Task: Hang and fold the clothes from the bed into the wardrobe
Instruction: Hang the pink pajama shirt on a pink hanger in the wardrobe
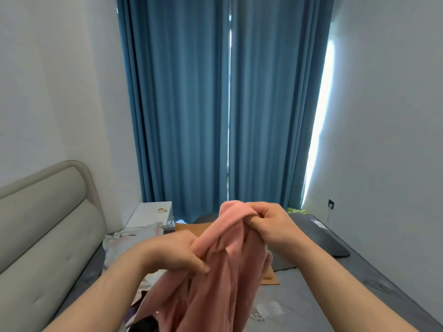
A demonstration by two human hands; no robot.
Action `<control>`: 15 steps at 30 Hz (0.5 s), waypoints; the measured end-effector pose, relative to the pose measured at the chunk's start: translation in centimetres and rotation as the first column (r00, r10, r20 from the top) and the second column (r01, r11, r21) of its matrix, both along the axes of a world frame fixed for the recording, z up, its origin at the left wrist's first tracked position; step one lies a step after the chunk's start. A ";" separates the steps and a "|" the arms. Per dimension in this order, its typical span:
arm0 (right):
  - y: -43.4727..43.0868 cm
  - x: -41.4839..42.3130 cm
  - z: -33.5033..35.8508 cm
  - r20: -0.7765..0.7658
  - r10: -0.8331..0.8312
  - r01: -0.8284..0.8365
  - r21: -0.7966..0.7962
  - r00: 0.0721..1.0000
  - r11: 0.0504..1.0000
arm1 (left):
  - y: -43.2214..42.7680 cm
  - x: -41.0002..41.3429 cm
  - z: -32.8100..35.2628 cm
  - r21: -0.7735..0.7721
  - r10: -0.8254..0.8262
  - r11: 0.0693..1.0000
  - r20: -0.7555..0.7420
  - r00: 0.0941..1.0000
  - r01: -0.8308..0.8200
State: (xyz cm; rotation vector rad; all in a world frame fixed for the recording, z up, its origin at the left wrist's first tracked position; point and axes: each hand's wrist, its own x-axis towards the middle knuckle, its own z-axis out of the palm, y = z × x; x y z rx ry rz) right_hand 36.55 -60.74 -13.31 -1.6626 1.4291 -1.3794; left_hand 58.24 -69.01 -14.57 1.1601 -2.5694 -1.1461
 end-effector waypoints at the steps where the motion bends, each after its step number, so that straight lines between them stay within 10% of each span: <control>1: -0.5 0.1 0.6 -0.016 -0.032 0.031 -0.021 0.999 0.999 | -0.3 0.8 -0.7 0.039 0.000 0.999 0.029 1.000 -0.001; 6: -2.2 -0.6 1.3 -0.269 -0.158 0.144 -0.071 0.950 0.987 | -2.1 4.3 -1.3 0.262 0.323 0.935 -0.351 0.879 -0.239; 15: -2.0 -1.2 -0.8 -0.634 0.125 0.059 0.261 0.763 0.963 | -4.2 4.6 5.9 -0.065 0.339 0.881 -0.606 0.720 -0.469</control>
